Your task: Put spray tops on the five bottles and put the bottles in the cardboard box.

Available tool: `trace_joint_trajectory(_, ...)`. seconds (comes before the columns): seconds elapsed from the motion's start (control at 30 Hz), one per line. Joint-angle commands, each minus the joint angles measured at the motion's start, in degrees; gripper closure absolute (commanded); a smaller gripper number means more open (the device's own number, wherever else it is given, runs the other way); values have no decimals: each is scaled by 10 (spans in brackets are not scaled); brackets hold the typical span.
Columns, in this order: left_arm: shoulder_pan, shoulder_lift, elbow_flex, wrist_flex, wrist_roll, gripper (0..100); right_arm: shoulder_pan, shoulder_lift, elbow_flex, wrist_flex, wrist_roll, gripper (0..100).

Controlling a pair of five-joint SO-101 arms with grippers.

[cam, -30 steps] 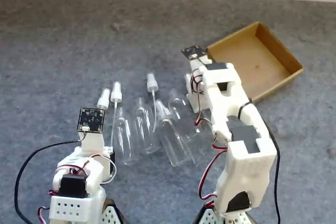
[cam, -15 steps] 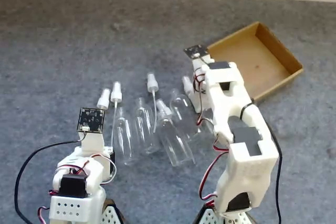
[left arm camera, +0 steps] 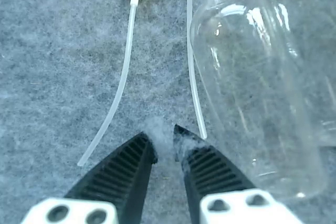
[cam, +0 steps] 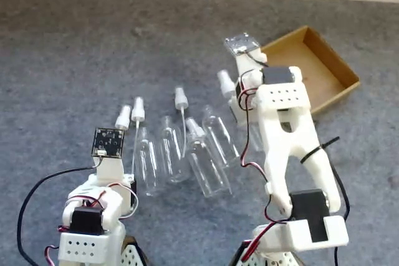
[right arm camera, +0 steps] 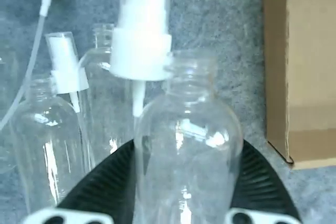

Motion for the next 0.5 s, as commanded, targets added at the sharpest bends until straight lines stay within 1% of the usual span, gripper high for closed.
trace_joint_trajectory(0.0,7,-3,12,1,4,996,0,-29,31,-7,5,824)
trace_joint_trajectory(0.3,7,-3,12,1,4,996,0,-5,182,-179,5,824)
trace_joint_trajectory(0.4,7,-3,12,1,4,996,1,-5,203,-191,6,823)
trace_joint_trajectory(0.47,7,-3,12,1,4,996,0,-5,206,-191,6,803)
